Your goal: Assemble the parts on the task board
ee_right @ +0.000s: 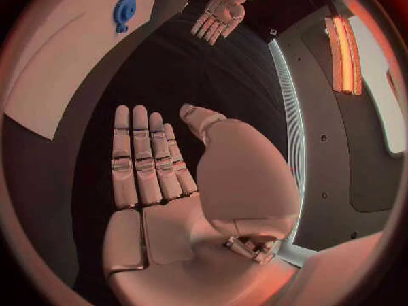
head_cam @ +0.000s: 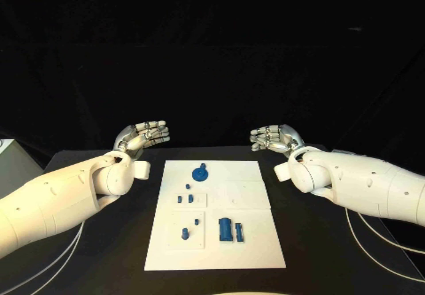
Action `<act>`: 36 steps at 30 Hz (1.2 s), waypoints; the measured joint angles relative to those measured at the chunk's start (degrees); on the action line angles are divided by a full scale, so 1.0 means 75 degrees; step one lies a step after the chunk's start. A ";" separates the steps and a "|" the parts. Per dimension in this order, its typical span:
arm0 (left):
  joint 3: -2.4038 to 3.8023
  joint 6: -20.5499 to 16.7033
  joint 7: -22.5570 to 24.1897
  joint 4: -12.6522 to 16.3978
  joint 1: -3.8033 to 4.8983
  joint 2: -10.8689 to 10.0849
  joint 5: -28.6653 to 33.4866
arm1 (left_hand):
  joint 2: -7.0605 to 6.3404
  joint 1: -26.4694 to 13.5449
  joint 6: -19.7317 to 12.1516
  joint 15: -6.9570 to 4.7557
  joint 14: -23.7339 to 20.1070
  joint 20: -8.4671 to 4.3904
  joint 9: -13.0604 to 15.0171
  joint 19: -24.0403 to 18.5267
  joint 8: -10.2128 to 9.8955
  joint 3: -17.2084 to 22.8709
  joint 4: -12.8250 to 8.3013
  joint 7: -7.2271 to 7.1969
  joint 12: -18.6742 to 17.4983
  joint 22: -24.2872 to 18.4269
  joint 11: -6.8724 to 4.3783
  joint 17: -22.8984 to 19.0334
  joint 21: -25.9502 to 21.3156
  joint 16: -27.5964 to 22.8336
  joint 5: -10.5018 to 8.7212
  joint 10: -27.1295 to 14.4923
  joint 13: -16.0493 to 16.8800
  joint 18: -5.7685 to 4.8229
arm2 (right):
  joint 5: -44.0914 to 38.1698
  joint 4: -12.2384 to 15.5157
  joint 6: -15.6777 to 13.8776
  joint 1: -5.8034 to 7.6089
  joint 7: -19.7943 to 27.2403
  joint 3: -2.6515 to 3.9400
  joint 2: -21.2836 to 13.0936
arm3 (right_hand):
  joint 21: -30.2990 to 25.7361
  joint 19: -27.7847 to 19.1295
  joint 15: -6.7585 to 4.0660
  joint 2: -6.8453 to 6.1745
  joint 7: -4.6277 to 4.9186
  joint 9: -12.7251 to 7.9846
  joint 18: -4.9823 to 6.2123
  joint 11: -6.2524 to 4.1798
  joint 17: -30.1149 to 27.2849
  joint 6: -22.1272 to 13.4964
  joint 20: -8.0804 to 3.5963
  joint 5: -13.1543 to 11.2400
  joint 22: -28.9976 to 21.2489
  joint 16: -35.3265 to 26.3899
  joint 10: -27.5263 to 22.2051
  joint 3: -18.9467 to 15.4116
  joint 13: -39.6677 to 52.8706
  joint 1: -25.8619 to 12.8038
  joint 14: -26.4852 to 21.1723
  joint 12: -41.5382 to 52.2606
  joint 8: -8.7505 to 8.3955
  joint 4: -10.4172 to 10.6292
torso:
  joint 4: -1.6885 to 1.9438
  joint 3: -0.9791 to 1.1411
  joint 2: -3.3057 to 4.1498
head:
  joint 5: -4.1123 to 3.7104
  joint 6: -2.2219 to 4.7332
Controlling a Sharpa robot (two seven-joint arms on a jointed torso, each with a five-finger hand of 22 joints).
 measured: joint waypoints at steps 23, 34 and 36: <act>0.0215 -0.2738 0.0078 0.3082 -0.0589 -0.0760 -0.0114 | 0.1233 -0.9261 -0.5346 -0.1058 -0.5236 -0.1838 -0.1235 -0.4539 -0.1721 -0.3545 -0.0461 -0.1045 -0.0723 -0.1446 -0.1166 -0.1238 -0.1648 -0.1704 -0.1285 -0.7242 -0.0393 -0.1047 | 0.1106 0.2929 -0.1995 -0.0980 0.0480 0.1223 -0.0421 | -0.0382 -0.7333 -0.0601 0.1348 -0.1256 -0.1738 -0.1069 -0.0874 -0.3048 -0.5777 -0.1279 -0.1076 -0.3349 -0.1417 -0.8001 -0.3297 -0.1122 -0.9134 -0.7715 -0.0574 -0.1662 -0.0875 | -0.0104 0.0309 -0.0234 | 0.0478 0.0957; 0.0251 -0.4014 0.0174 0.3628 -0.0690 -0.0892 -0.0193 | 0.1267 -0.9762 -0.5458 -0.1065 -0.5364 -0.1864 -0.1258 -0.4648 -0.1756 -0.3630 -0.0482 -0.1072 -0.0723 -0.1473 -0.1195 -0.1261 -0.1685 -0.1734 -0.1317 -0.7427 -0.0404 -0.1047 | 0.1433 0.3033 -0.2502 -0.1010 0.0680 0.1253 -0.0440 | -0.0382 -0.7494 -0.0601 0.1376 -0.1273 -0.1770 -0.1185 -0.0887 -0.3107 -0.5909 -0.1308 -0.1110 -0.3416 -0.1458 -0.8232 -0.3372 -0.1142 -0.9602 -0.7933 -0.0574 -0.1691 -0.0887 | -0.0111 0.0330 -0.0249 | 0.0486 0.0979; 0.0251 -0.4098 0.0184 0.3629 -0.0691 -0.0893 -0.0199 | 0.1267 -0.9762 -0.5458 -0.1065 -0.5364 -0.1864 -0.1258 -0.4647 -0.1757 -0.3630 -0.0482 -0.1071 -0.0723 -0.1473 -0.1195 -0.1262 -0.1684 -0.1734 -0.1317 -0.7427 -0.0404 -0.1047 | 0.1458 0.3034 -0.2537 -0.1011 0.0694 0.1253 -0.0440 | -0.0382 -0.7494 -0.0601 0.1376 -0.1273 -0.1770 -0.1185 -0.0887 -0.3108 -0.5909 -0.1308 -0.1110 -0.3415 -0.1458 -0.8232 -0.3372 -0.1142 -0.9602 -0.7933 -0.0574 -0.1691 -0.0888 | -0.0111 0.0330 -0.0249 | 0.0486 0.0979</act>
